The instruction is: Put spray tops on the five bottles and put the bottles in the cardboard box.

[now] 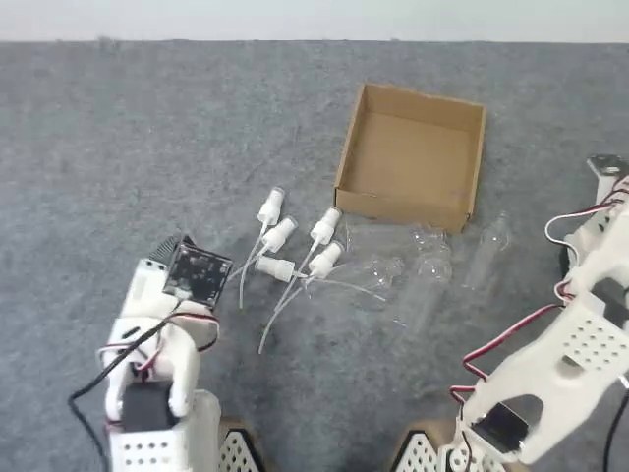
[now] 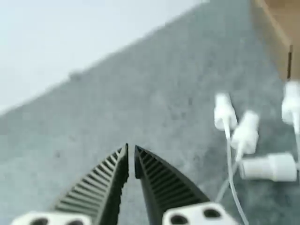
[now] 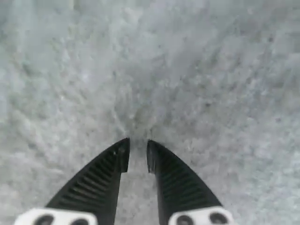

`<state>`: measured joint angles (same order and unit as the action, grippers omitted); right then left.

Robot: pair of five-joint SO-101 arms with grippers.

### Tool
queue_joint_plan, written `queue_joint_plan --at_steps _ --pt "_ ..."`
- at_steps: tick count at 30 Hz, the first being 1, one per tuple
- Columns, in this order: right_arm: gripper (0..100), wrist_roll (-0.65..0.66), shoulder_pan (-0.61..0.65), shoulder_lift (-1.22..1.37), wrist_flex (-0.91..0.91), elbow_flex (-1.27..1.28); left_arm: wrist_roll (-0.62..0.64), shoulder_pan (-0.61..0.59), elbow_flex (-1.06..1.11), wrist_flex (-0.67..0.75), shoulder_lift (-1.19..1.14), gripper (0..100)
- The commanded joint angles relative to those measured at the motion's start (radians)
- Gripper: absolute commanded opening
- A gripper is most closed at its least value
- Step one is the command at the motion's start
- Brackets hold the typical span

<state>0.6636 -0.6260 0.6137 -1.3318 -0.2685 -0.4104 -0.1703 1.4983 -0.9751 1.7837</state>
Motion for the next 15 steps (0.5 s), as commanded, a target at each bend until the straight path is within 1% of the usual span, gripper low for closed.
queue_joint_plan --at_steps 1,4,6,9,11,15 --pt "0.6 0.014 -0.012 -0.116 -0.019 -0.038 -0.008 -0.005 -0.338 -0.074 -0.305 1" --pt "0.6 0.015 -0.015 -0.113 0.002 -0.038 -0.006 -0.002 -0.516 -0.112 -0.597 1" --pt "0.6 0.015 -0.019 -0.125 -0.004 -0.038 -0.006 -0.002 -0.591 -0.118 -0.769 1" --pt "0.9 0.026 -0.031 -0.182 -0.067 -0.044 0.017 -0.003 -0.673 -0.118 -0.951 1" --pt "4.8 0.086 -0.035 -0.248 -0.133 -0.041 0.049 -0.003 -0.710 -0.118 -1.030 1" --pt "14.8 0.275 -0.067 -0.400 -0.292 -0.002 0.057 -0.002 -0.727 -0.118 -1.089 1"
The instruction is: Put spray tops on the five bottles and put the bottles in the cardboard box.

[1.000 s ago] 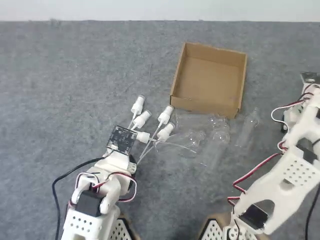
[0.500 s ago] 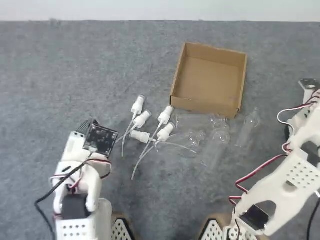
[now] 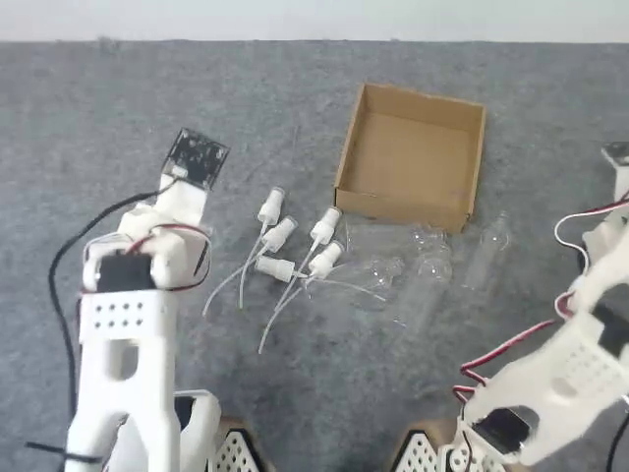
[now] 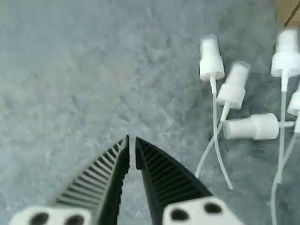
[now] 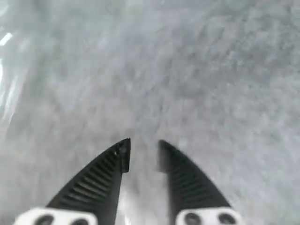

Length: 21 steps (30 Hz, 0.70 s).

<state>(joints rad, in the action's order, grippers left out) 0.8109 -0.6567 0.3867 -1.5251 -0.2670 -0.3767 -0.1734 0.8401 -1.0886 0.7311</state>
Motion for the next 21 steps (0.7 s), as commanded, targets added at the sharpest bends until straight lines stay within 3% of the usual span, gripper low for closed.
queue_joint_plan --at_steps 1,6,10,15,21 --pt "16.5 0.178 -0.054 -0.211 -0.116 0.014 0.023 0.002 -0.067 -0.005 -0.037 1" --pt "22.5 0.483 -0.182 -0.335 -0.136 0.158 0.023 0.002 -0.070 -0.029 -0.044 1" --pt "24.2 0.640 -0.262 -0.346 -0.127 0.287 0.023 0.038 -0.071 -0.068 -0.044 6" --pt "24.1 0.709 -0.282 -0.357 -0.110 0.416 0.025 0.084 -0.068 -0.071 -0.044 8" --pt "24.1 0.712 -0.305 -0.355 0.051 0.522 0.023 0.078 -0.068 -0.098 -0.044 8"
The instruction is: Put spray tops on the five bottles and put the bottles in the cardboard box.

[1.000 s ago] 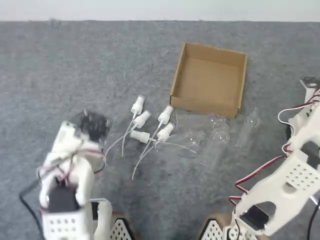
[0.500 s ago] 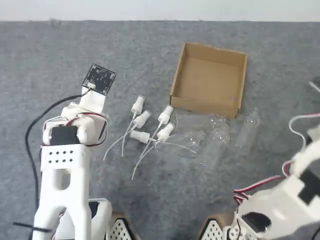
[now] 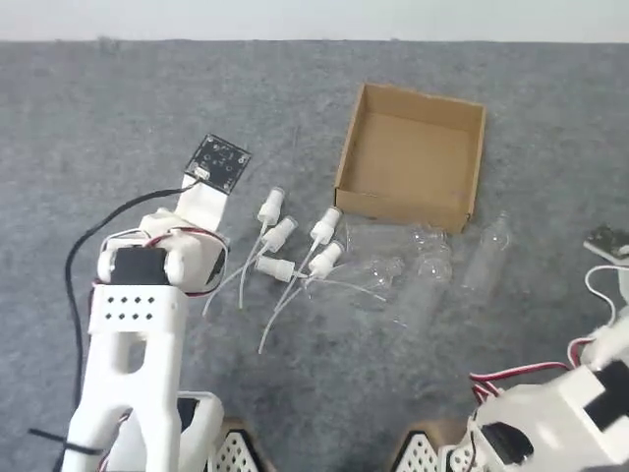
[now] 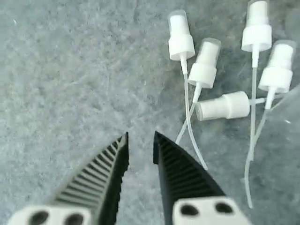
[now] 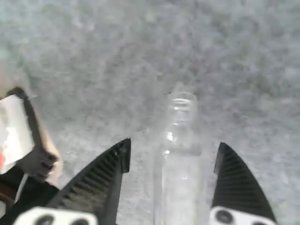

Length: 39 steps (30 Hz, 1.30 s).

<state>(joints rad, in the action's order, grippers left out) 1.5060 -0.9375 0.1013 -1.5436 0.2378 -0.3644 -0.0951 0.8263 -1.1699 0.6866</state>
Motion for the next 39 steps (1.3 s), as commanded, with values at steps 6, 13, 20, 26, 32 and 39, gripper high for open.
queue_joint_plan --at_steps 6,13,20,26,32,39 --pt "24.2 0.017 -0.041 -0.061 0.193 0.094 0.009 -0.003 -0.053 -0.015 0.000 8" --pt "23.3 0.017 -0.051 -0.061 0.338 0.227 0.011 -0.003 -0.036 -0.011 0.000 8" --pt "0.0 -0.083 -0.042 -0.064 0.394 0.269 0.011 -0.003 -0.012 -0.008 0.000 8" --pt "0.5 -0.423 0.087 -0.065 0.398 0.149 0.075 0.005 -0.021 0.086 -0.006 8" --pt "0.6 -0.783 0.249 -0.061 0.400 0.017 0.087 0.086 -0.217 0.068 -0.245 8" --pt "0.6 -0.927 0.375 -0.059 0.441 -0.011 0.089 0.104 -0.552 0.083 -0.652 8"
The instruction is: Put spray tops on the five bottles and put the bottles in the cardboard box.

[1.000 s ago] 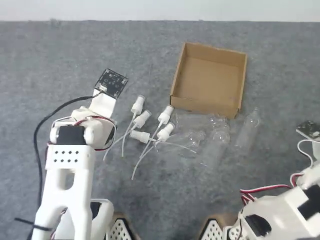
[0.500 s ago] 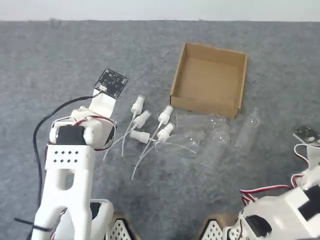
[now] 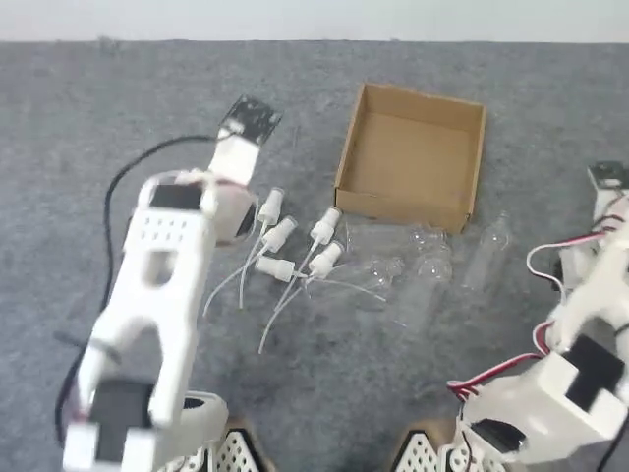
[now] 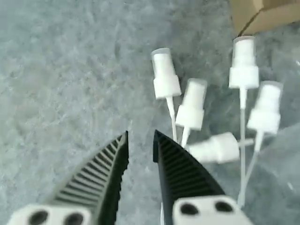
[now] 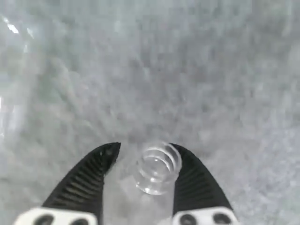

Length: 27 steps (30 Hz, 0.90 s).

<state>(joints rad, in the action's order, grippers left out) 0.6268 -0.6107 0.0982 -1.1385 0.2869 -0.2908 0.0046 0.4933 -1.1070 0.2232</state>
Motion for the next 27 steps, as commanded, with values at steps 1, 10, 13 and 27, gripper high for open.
queue_joint_plan --at_steps 1,10,13,27 --pt "0.6 -0.060 0.058 -0.053 0.053 -0.060 0.025 0.005 -0.268 0.018 -0.252 8" --pt "0.6 -0.057 0.076 0.156 0.031 -0.178 0.084 0.006 -0.607 0.014 -0.655 10" --pt "0.6 -0.031 0.076 0.214 -0.002 -0.221 0.084 0.020 -0.638 0.012 -0.698 14" --pt "18.1 0.204 0.053 0.051 -0.298 -0.296 0.152 0.101 -0.677 -0.066 -0.683 15"
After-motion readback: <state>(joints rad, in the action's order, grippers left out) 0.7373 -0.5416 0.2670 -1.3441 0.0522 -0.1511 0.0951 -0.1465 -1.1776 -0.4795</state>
